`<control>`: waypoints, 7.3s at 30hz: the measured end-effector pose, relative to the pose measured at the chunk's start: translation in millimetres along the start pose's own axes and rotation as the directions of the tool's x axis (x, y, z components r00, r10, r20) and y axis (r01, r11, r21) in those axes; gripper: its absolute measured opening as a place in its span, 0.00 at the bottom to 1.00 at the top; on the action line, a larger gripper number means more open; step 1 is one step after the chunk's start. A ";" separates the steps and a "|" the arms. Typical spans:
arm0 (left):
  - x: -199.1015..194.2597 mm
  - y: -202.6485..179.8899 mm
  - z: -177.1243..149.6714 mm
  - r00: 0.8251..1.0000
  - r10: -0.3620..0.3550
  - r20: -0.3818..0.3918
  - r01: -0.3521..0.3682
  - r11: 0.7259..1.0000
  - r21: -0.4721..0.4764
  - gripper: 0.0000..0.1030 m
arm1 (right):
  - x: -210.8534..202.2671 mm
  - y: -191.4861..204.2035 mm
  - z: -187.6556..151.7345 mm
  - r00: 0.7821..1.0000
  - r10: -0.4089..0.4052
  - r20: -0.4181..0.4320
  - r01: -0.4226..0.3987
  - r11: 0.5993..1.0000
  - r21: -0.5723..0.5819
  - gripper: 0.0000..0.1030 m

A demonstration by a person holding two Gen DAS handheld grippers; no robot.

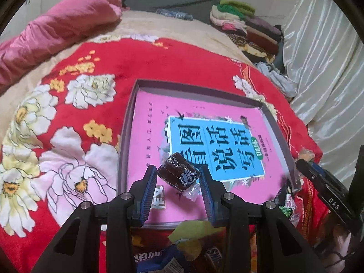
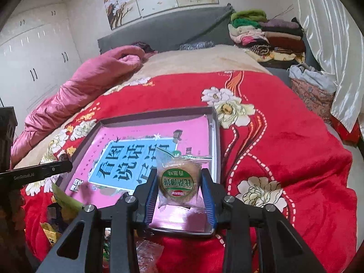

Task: Organize snacks
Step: 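Lift and carry the chocolate with the left gripper while the right carries the pastry over the box lid, then lower and release the chocolate with the left gripper while the right releases the pastry onto the pink book, then move the left gripper to the blue biscuit packet while the right grasps the gold snack bag, then grasp the blue biscuit packet with the left gripper while the right lifts the gold bag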

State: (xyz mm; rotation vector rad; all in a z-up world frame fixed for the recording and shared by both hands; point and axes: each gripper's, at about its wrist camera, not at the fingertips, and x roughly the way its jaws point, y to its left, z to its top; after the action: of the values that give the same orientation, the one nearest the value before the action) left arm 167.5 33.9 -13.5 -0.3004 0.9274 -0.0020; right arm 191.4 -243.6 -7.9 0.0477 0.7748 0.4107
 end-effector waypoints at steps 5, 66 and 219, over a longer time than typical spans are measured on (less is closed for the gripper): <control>11.1 1.9 -4.1 0.999 -0.002 -0.037 0.002 1.000 -0.001 0.38 | 15.2 -0.8 -4.2 0.998 0.002 -0.064 -0.002 1.000 -0.003 0.36; 23.1 4.1 -9.5 0.997 -0.021 -0.069 0.020 1.000 -0.009 0.49 | 21.6 -2.9 -9.2 0.991 0.034 -0.130 -0.032 0.999 0.017 0.43; -31.4 45.5 -95.7 0.990 -0.080 -0.115 0.050 0.968 -0.246 0.58 | -36.6 113.7 -70.6 0.948 0.289 -0.132 -0.310 0.934 -0.180 0.17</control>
State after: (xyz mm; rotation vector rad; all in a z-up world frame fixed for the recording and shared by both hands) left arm 67.4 57.3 -54.2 -0.5634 1.0427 0.0329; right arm 80.5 -160.4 -12.4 -0.0432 0.8281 0.7857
